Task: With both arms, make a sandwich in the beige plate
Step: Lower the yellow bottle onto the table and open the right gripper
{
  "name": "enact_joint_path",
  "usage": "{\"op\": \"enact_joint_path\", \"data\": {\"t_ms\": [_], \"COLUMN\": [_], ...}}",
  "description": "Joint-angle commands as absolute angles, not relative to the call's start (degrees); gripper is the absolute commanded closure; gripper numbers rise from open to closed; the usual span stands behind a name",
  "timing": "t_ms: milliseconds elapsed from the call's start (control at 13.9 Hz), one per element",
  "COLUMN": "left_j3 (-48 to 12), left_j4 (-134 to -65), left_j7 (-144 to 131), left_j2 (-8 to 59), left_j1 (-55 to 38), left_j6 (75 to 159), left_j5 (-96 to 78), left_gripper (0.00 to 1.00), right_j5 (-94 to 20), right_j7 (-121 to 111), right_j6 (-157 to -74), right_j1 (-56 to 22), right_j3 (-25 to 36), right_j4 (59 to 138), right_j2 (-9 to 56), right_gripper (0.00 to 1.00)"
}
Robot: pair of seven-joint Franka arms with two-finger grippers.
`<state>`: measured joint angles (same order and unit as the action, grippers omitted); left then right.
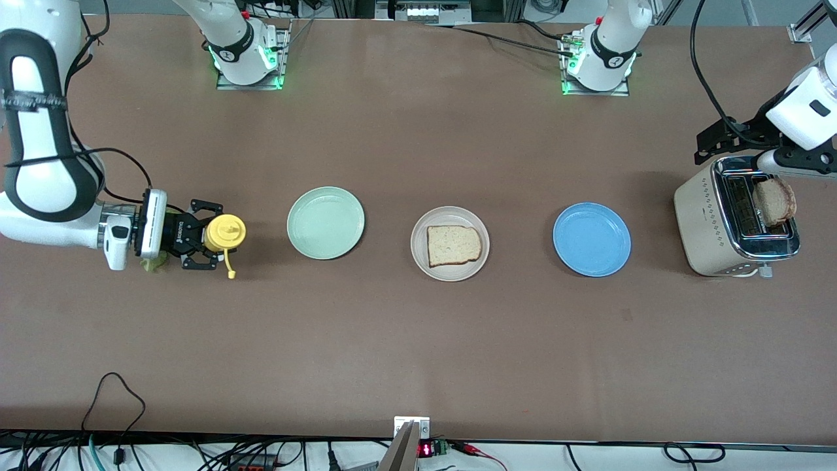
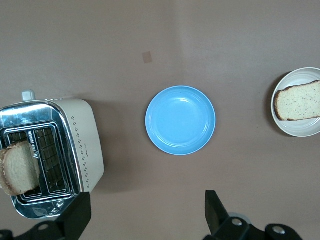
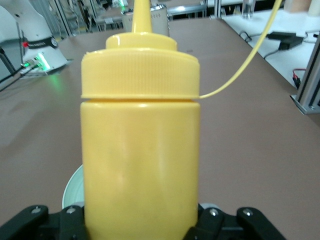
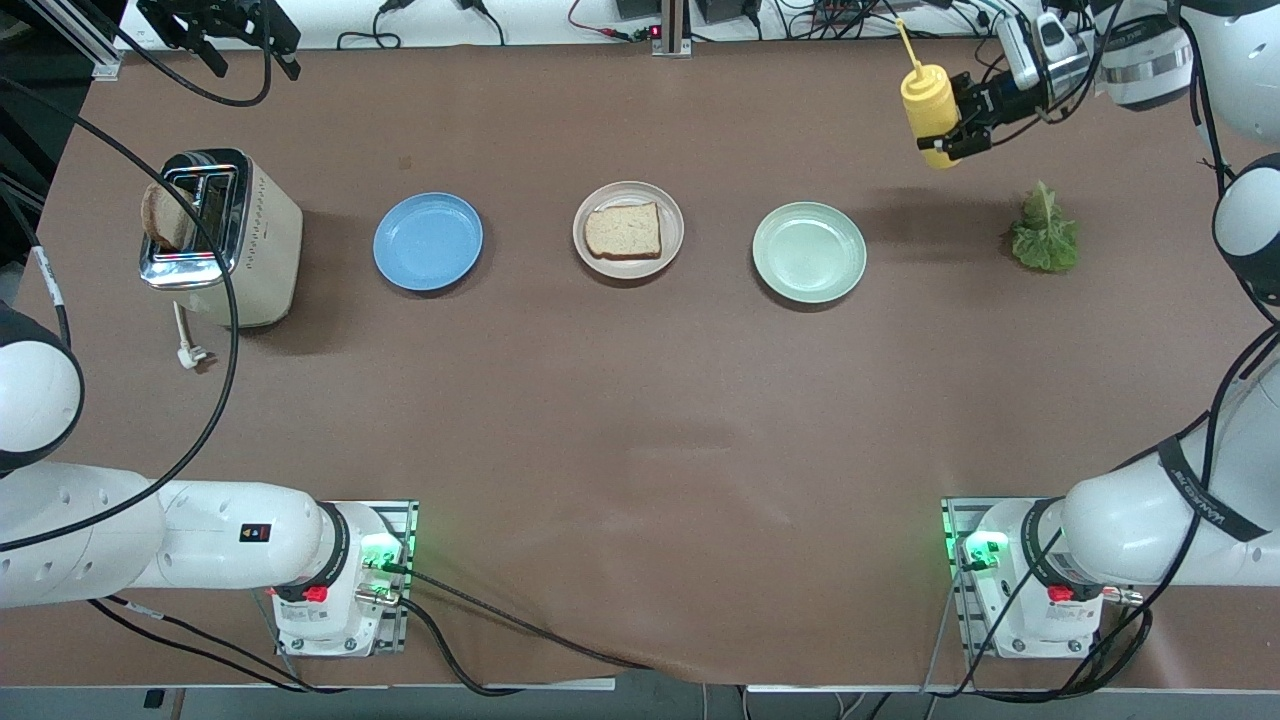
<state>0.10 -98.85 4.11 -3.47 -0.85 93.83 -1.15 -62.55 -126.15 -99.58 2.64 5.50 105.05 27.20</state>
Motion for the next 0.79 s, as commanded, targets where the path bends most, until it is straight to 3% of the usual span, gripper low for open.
{"op": "enact_joint_path", "data": {"t_ms": [0,719], "left_j3": [-0.44,-0.7], "left_j4": [-98.44,-98.26], "left_j7": [5.36,5.54], "left_j2": [-3.87,-3.87], "left_j1": [-0.79,-0.79], "left_j6": [92.99,93.08], "left_j5": [0.78,0.79], "left_gripper": [0.0,0.0], "right_j5": [-67.57,-73.56], "right_j7": [-134.01,-150.9], "right_j6": [-93.71,-85.35], "right_j1": [5.97,10.11], "right_j3": [4.39,4.39], "right_j4": [105.03,105.03], "right_j2": [31.1,43.67], "right_gripper": [0.56,0.56]}}
